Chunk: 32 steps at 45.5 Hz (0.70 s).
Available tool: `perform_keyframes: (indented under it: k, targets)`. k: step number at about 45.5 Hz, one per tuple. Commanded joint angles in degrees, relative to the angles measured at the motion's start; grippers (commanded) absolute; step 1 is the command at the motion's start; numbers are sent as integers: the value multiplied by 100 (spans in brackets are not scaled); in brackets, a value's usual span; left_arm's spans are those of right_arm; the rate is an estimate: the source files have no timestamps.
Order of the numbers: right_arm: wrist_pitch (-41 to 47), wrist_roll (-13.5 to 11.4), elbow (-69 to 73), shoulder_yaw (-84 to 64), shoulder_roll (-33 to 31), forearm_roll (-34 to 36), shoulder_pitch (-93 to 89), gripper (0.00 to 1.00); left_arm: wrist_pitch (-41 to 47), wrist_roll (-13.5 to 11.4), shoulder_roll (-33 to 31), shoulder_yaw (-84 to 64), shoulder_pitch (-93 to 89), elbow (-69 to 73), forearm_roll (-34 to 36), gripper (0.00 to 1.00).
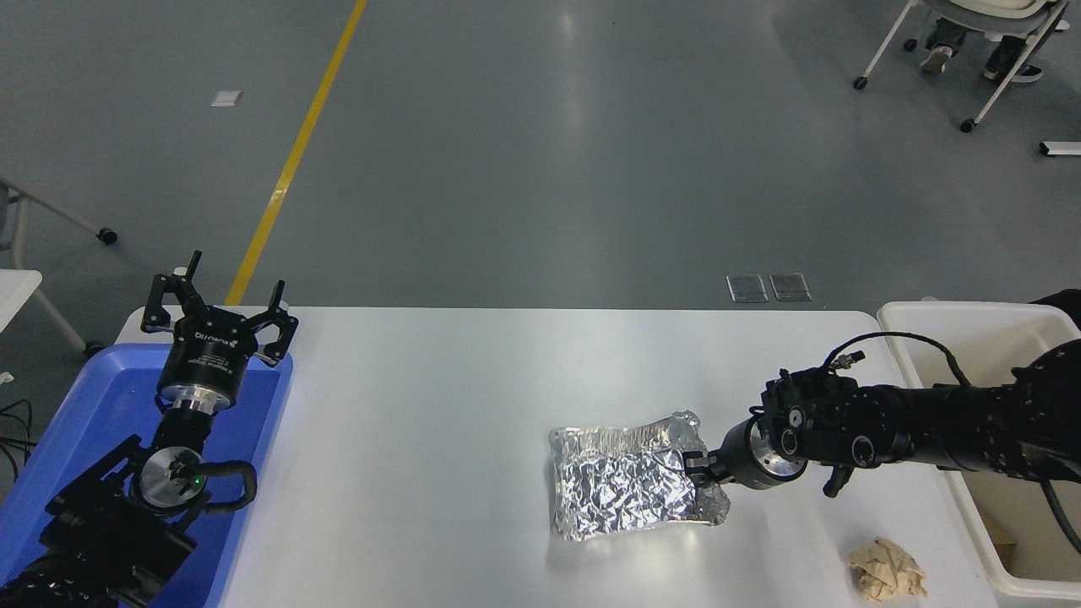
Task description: Pick up foil plate and place in dustbin
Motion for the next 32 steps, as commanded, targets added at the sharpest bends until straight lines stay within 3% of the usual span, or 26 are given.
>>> perform_keyframes:
  k: [1, 16, 32]
  targets:
    - [155, 52, 829, -571, -612, 68, 1131, 0, -9, 0, 0, 6, 0, -8, 9, 100]
    - [911, 43, 2657, -2038, -1966, 498, 4330, 0, -9, 0, 0, -3, 9, 0, 1, 100]
    - [1509, 52, 3914, -3428, -1572, 1219, 7205, 0, -9, 0, 0, -3, 18, 0, 9, 100]
